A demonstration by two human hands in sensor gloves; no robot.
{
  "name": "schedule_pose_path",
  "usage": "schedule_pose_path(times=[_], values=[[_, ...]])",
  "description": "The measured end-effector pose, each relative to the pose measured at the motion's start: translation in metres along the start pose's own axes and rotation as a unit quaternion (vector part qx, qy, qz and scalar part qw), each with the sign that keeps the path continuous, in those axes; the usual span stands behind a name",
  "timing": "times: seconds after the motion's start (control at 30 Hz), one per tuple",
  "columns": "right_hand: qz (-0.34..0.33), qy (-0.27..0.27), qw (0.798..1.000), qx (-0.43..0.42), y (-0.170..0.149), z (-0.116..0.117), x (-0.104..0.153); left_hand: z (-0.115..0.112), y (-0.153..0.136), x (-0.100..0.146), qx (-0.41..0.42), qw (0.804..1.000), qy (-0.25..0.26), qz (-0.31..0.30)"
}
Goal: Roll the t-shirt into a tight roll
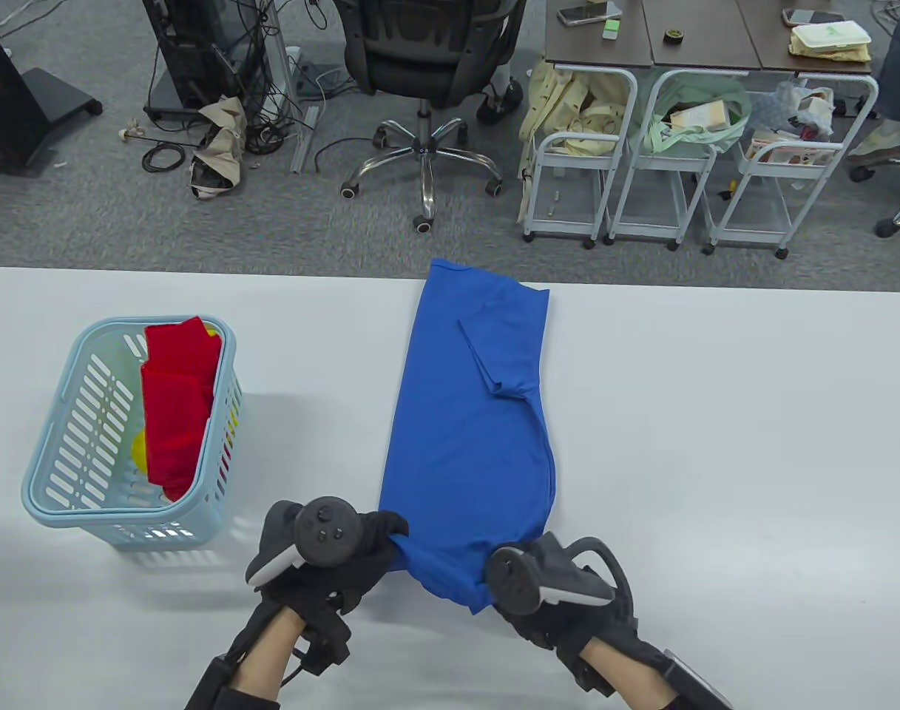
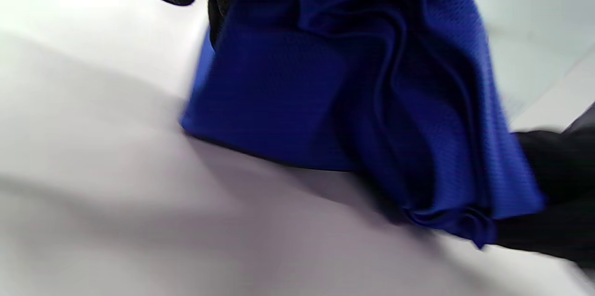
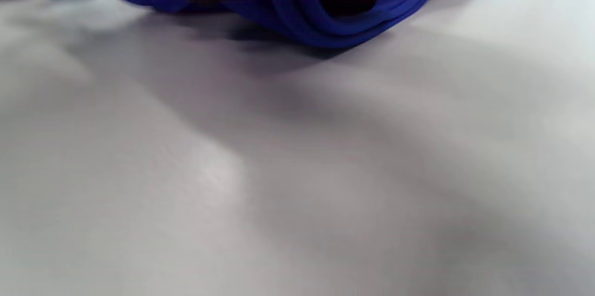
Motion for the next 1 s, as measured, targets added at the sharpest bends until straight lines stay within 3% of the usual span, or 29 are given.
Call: schedule_pose_path(times=[0.1, 0.17, 0.27, 0.37, 0.47, 0.57, 0.63, 0.7, 0.77, 0.87, 1.0], values=[[0.012, -0.053, 0.982, -0.182, -0.033, -0.037, 0.010, 0.004, -0.004, 0.000, 0.075, 0.996, -0.001, -0.052], [0.007, -0.079, 0.967, -0.242, -0.041, -0.056, 0.015, 0.001, 0.005, -0.002, 0.096, 0.992, -0.001, -0.087], [0.019, -0.100, 0.970, -0.219, -0.049, -0.069, 0.021, -0.001, 0.023, -0.005, 0.075, 0.991, 0.012, -0.106], [0.030, -0.090, 0.969, -0.227, -0.055, -0.065, 0.022, -0.002, 0.025, -0.009, 0.066, 0.993, 0.014, -0.101], [0.028, -0.063, 0.963, -0.260, -0.056, -0.058, 0.020, -0.006, 0.017, -0.010, 0.128, 0.985, -0.009, -0.112], [0.013, -0.034, 0.940, -0.338, -0.053, -0.058, 0.021, -0.008, 0.016, -0.007, 0.199, 0.968, -0.051, -0.145], [0.021, -0.038, 0.945, -0.323, -0.055, -0.059, 0.021, -0.006, 0.017, -0.004, 0.205, 0.967, -0.047, -0.147], [0.049, -0.035, 0.964, -0.261, -0.062, -0.054, 0.020, -0.006, 0.016, -0.006, 0.161, 0.981, -0.029, -0.104], [0.066, -0.007, 0.975, -0.213, -0.069, -0.046, 0.019, -0.009, 0.015, -0.009, 0.033, 0.999, -0.002, -0.026], [0.095, 0.011, 0.979, -0.178, -0.077, -0.037, 0.016, -0.016, 0.023, -0.016, -0.098, 0.994, 0.018, 0.043], [0.122, 0.037, 0.984, -0.126, -0.090, -0.044, -0.001, -0.004, 0.041, -0.032, -0.174, 0.980, 0.034, 0.092]])
Point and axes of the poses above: the tracker on the back of each hand, its own y axis roughly to the thumb side, its own x axis roughly from the fingertips to the wrist, z = x × y, the point moved 3 cm from there along -x, roughly from the wrist to the fingertips, and after that the axes turned 15 degrees about -y, right-handed, at the moved point
